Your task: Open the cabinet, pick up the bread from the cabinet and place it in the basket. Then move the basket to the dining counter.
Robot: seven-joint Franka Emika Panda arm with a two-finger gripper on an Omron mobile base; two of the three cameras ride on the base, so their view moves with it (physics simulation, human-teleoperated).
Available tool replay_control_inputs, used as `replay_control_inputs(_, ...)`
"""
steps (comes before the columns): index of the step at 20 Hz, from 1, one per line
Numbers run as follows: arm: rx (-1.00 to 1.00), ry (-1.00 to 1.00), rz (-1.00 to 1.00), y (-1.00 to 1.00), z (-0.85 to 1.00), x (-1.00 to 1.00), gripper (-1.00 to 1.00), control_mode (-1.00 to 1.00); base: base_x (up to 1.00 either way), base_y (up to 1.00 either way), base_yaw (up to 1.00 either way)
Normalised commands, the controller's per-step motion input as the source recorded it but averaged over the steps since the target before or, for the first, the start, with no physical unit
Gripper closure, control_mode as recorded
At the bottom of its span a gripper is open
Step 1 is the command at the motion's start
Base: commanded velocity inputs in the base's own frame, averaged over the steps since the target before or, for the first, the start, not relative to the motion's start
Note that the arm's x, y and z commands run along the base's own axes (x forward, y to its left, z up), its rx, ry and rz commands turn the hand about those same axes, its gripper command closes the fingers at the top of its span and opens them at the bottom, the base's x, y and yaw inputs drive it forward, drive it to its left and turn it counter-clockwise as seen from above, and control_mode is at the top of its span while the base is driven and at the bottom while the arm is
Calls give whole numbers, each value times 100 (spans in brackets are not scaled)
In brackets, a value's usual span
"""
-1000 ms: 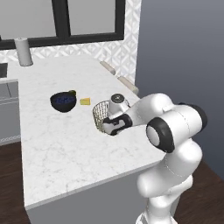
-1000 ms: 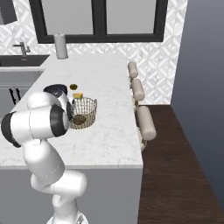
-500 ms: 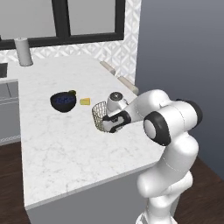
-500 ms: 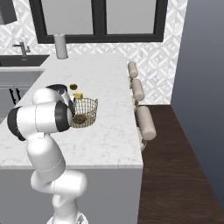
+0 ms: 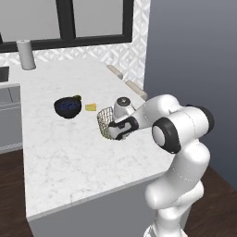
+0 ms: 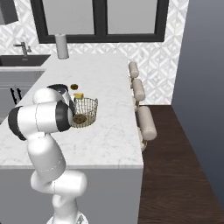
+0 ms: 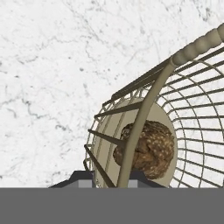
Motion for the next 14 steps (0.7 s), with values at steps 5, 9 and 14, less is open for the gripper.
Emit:
replay_control_inputs(5,0,0,0,0,0,0,100,100,0,0,2)
replay_control_inputs(9,0,0,0,0,0,0,100,100,0,0,3)
replay_control_inputs(14,0,0,0,0,0,0,100,100,-2,0,0)
